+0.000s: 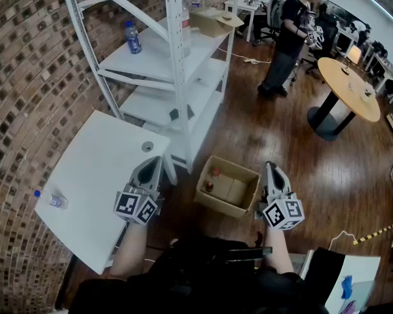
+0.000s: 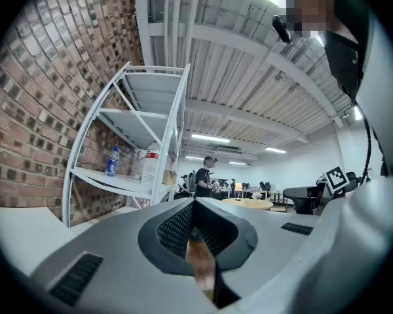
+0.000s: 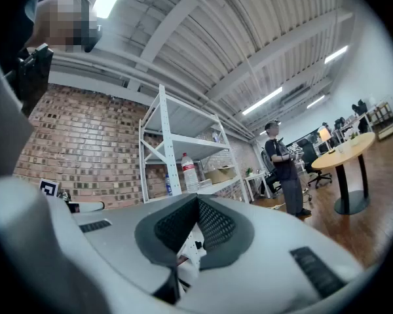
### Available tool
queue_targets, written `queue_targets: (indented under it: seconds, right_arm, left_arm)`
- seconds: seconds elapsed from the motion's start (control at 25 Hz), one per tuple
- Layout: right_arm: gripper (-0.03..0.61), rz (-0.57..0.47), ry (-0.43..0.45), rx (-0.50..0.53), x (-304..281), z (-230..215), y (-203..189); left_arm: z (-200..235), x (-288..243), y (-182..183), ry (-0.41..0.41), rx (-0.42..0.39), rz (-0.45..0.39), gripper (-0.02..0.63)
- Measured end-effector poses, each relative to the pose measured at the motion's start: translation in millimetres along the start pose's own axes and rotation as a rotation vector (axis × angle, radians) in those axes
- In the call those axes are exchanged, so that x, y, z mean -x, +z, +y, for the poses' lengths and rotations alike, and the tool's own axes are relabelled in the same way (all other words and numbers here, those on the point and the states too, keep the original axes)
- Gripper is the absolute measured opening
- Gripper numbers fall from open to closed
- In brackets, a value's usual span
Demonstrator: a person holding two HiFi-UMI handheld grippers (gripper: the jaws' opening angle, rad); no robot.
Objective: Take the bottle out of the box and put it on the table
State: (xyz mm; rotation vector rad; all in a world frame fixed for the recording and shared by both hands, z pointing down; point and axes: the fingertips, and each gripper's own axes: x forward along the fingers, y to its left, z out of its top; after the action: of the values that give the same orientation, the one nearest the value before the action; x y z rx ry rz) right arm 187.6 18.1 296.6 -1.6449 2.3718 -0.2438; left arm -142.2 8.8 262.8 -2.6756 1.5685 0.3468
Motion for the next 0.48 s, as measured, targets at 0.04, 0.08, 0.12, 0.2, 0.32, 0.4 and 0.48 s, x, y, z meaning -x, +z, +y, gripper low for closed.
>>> queue_targets:
  seconds: [0.04,0.08,0.12,0.2,0.32,0.4,0.48]
  right_arm:
    - [0.003,-0.003,-0.009,0.001,4.7,-7.1,2.4]
    - [0.003,-0.006,-0.019,0.002,9.3,-14.1,5.1]
    - [0.003,-0.009,-0.029,0.006,13.7,-20.9,8.2]
    - [0.003,-0.015,-0.049,0.024,22.2,-34.1,14.2]
    - [0.003,-0.017,-0.071,0.05,34.8,-52.4,21.5]
    - [0.004,-0.015,-0.077,0.051,43.7,-66.2,24.3]
    - [0.004,-0.012,-0.082,0.045,52.3,-81.5,25.4]
  left_arm:
    - [-5.8,-3.8,-1.0,-0.006,0.001,0.0,0.0]
    - [-11.8,-7.8,-1.8,-0.012,0.003,-0.001,0.0]
    - [-18.1,-12.2,-2.6,-0.02,0.004,-0.002,0.0]
    - [-32.1,-22.3,-4.7,-0.04,0.009,-0.006,0.0]
    - [-57.4,-39.2,-11.7,-0.085,0.018,-0.007,0.0]
    - [-74.2,-49.0,-17.6,-0.102,0.021,-0.004,0.0]
    - [-89.1,-57.6,-23.1,-0.105,0.027,0.0,0.0]
